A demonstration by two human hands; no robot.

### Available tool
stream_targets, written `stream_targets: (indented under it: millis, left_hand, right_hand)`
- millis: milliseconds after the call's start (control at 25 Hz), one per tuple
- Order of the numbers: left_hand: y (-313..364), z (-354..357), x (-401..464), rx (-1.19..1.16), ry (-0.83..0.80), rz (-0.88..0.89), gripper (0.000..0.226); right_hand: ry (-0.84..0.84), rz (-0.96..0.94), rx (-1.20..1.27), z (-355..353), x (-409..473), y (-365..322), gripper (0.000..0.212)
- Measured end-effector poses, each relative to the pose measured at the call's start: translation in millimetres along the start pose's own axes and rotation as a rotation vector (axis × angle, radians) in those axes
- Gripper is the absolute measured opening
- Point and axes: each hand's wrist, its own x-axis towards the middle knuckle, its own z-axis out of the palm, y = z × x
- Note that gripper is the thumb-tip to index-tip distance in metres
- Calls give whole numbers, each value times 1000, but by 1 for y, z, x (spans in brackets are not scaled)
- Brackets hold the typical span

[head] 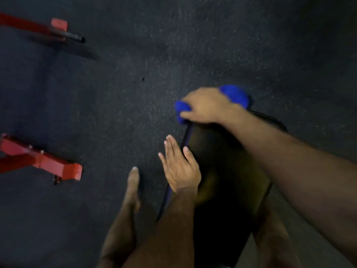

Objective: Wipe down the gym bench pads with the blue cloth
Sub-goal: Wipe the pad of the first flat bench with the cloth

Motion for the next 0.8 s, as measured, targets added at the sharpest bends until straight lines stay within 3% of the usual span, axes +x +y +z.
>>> stream_targets:
  millis: [120, 280, 400, 600, 680, 800]
  left_hand:
    - [-1, 0, 3, -28, 31, 12, 62]
    - [-3, -2, 4, -92, -19, 43, 67]
    - [-5, 0, 3, -70, -17, 61, 71]
    - [-5, -4, -3, -53, -44, 77, 71]
    - [-7, -7, -5, -54, -68, 71, 67]
    - [-5, -5, -2, -59, -74, 61, 65]
  right_hand:
    - [-120, -188, -272, 24, 6, -56, 45]
    - [76, -155, -389, 30, -19, -45, 45]
    - [210, 30, -250, 16, -26, -21, 41]
    - [275, 603, 225, -3, -57, 26, 32]
    - [246, 654, 251, -3, -68, 35, 31]
    - [270, 575, 161, 1, -52, 23, 32]
